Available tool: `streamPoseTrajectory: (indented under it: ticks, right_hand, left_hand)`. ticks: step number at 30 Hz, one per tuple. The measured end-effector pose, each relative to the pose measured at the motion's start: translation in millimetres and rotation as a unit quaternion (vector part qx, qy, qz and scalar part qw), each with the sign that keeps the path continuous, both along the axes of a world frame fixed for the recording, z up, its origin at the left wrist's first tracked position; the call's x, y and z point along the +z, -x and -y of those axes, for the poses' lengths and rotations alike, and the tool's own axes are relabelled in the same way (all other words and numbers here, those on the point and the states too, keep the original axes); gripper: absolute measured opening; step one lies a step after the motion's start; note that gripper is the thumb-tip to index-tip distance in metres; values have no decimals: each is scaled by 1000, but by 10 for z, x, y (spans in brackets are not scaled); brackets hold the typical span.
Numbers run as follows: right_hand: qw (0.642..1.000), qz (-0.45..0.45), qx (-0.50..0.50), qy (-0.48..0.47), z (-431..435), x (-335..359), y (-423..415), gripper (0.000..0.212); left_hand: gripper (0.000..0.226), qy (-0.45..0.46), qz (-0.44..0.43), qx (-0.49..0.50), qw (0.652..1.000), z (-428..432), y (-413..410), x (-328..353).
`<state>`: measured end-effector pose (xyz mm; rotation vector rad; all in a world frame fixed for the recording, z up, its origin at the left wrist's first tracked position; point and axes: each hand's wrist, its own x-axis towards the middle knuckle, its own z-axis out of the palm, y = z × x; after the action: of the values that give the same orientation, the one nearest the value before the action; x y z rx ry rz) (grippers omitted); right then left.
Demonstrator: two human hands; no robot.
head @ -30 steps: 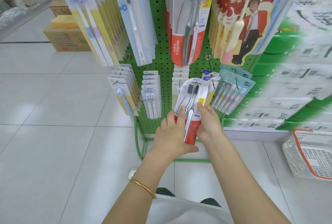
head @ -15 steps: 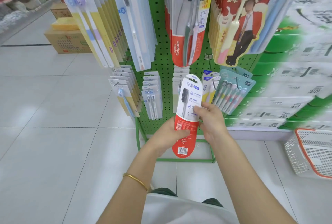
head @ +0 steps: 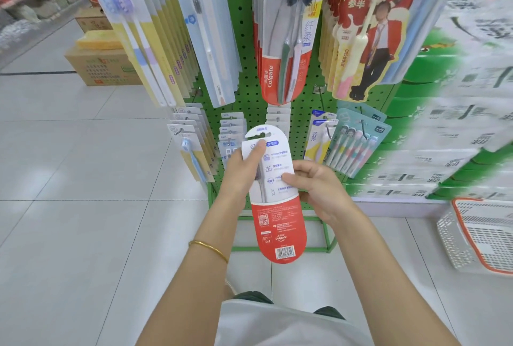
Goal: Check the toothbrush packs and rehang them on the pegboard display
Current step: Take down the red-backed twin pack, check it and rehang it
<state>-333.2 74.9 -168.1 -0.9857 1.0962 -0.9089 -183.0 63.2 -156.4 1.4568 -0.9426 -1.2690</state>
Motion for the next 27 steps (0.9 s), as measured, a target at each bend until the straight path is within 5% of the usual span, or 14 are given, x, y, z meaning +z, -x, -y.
streamPoseTrajectory:
  ticks: [10,16,19,21,27]
  right_hand:
    - [1000,26,15,-2,-7,53,42,7]
    - [992,96,72,-44,-25,19,69,69]
    - [981,149,115,-53,-18,17,63,69]
    - [980,145,132,-28,-7,49,66,75]
    - [993,44,87,70,80,402,88,99]
  left_hand:
    - [28,9,-39,-8,999,131,-54,102]
    - [33,13,-169,-41,985,141,9,187]
    - [31,22,-206,-66,976,171,41,250]
    - [23,32,-198,-86,976,182,61,317]
    - [43,90,-71,-122,986,233,186,644]
